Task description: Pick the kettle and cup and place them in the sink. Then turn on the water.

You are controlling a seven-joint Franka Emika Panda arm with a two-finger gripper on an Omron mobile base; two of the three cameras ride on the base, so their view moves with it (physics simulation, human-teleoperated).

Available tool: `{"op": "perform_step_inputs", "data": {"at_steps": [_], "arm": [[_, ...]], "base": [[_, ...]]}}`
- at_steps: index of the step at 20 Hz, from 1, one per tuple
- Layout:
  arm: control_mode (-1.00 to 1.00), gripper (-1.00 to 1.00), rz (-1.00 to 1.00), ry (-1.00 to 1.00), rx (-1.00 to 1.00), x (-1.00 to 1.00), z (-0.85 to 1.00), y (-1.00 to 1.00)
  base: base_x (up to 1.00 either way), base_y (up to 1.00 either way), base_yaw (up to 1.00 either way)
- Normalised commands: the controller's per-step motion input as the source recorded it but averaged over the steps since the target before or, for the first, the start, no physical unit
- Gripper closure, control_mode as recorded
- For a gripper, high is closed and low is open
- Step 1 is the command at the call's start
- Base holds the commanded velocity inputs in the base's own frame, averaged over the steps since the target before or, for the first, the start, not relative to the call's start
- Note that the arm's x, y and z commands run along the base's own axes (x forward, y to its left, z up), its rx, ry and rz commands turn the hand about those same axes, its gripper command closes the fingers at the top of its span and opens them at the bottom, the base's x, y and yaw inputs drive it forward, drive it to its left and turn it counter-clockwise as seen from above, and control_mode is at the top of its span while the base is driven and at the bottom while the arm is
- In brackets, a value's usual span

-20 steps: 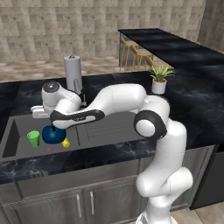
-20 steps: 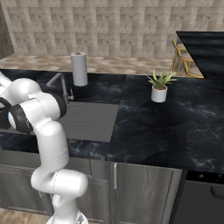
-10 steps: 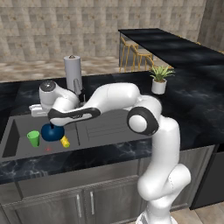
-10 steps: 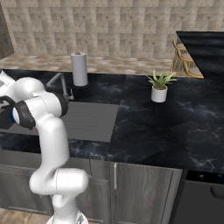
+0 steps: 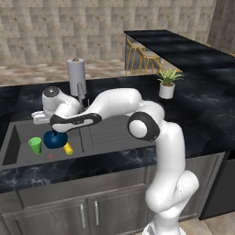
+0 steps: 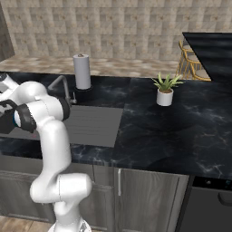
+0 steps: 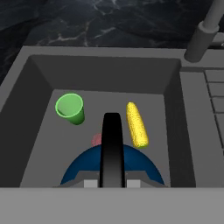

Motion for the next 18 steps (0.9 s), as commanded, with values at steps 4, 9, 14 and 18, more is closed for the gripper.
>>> {"op": "perform_step_inputs", "data": {"at_steps": [4,9,14,18], "arm": [[-1.0,1.0,0.07,0.0,0.0,0.19,-0.29,0.0],[-1.0,1.0,0.01,0.0,0.0,0.23,-0.14,0.04],[-1.0,1.0,-0.03,0.0,0.0,0.21,-0.15,0.23],[-1.0,1.0,-0.05,0.0,0.0,0.16,-0.19,0.24]], "base": [[0.0,0.0,0.0],[0.0,0.0,0.0],[0.0,0.0,0.0],[0.0,0.0,0.0]]}}
